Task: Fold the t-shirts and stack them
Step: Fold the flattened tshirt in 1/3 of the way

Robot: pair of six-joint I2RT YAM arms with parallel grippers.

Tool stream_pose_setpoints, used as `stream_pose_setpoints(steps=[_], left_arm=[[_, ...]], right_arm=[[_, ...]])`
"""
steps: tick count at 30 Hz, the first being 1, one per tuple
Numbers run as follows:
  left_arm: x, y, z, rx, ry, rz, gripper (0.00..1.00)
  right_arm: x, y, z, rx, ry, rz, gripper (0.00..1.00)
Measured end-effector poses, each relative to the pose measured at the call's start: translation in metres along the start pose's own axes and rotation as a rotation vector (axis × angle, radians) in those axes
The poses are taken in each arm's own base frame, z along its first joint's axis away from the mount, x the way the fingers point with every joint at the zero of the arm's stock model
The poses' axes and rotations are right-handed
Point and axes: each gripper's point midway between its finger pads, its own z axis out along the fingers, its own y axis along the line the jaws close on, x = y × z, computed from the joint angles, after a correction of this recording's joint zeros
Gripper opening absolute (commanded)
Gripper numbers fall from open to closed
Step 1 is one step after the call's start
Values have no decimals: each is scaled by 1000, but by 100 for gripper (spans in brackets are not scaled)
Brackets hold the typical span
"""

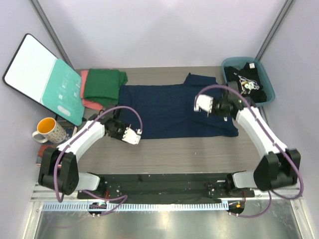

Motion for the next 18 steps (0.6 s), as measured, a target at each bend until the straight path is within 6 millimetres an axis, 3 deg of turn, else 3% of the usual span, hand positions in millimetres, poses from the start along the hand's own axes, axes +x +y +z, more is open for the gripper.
stream_pose_setpoints(steps=[2,5,8,13,18], left_arm=[[-2,-7,2,10,-9,16,41],[-4,-23,11,56,-28,27,38],[-5,-27,18,79,-40,23,36],[-5,-29,24,98,-44,21,34],[-6,-28,24,91,-44,20,32]], right_arm=[[3,37,-2,-75,-6,-49,1],[21,87,17,-205,32,-41,1],[35,112,40,-299,89,14,1],[41,102,69,-284,135,92,1],[34,84,71,-229,115,109,5]])
